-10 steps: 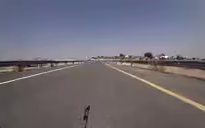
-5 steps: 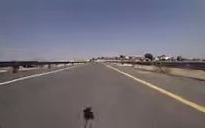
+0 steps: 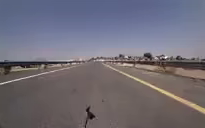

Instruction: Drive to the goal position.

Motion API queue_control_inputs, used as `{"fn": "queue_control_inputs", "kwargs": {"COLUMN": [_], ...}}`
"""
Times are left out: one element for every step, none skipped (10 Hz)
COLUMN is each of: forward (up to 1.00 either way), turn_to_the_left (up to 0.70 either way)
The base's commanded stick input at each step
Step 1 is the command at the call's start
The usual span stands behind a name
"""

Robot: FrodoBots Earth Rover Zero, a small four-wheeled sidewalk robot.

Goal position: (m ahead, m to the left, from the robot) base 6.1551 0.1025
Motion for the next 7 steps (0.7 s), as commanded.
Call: {"fn": "queue_control_inputs", "kwargs": {"forward": [1.00, 1.00, 1.00, 1.00, 1.00, 1.00, 1.00], "turn_to_the_left": [-0.01, -0.01, -0.01, -0.01, -0.01, -0.01, -0.01]}}
